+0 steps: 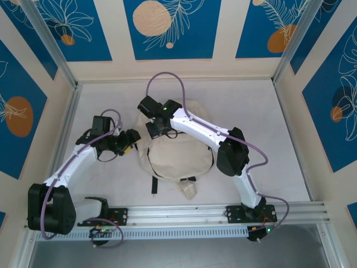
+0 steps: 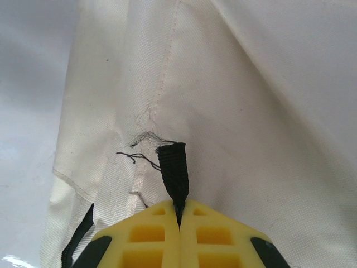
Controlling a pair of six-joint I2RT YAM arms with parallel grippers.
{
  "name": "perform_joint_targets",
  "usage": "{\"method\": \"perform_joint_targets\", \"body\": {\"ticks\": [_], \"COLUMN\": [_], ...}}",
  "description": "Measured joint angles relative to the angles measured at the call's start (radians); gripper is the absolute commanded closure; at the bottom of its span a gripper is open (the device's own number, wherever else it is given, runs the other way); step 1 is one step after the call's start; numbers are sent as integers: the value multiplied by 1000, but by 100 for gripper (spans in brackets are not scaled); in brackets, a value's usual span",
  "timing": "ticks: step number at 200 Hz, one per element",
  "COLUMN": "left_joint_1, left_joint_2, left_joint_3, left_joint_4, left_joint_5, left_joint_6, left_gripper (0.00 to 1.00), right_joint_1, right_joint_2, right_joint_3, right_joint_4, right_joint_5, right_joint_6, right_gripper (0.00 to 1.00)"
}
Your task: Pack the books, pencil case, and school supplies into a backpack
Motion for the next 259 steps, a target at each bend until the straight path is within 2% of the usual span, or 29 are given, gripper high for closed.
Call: {"method": "perform_joint_targets", "body": {"ticks": [38,66,79,126,158,180,229,259], "left_joint_1": [-98,-127,-135,-161,-171,-176,-183,-186], "left_joint_2": [76,111,136,206,226,239,251,251], "left_joint_3": [-21,-17,-10,23,39,51,63,70], "left_joint_4": [116,172,182,194,194,195,214,200], "left_joint_5": [30,35,35,35,35,37,42,24], "left_joint_6": [-45,-53,-56,-68,-67,-64,-67,-43], "left_gripper": [45,58,61,59,61,69,100,100], "right_joint_1": [-21,-41,-50,-74,-80,-86,-90,-89], "right_joint_2": [-21,-43,-52,-78,-78,-78,-79,-84], "right_joint_3": [-63,-90,-102,-137,-146,-153,-169,-175], "right_joint_4": [51,84,92,127,140,145,160,156], "right_joint_5": [-80,-137,-162,-237,-264,-278,-290,-251], "right_joint_6": [39,63,75,102,112,122,137,141], "right_gripper": [100,100,100,100,100,100,100,100]}}
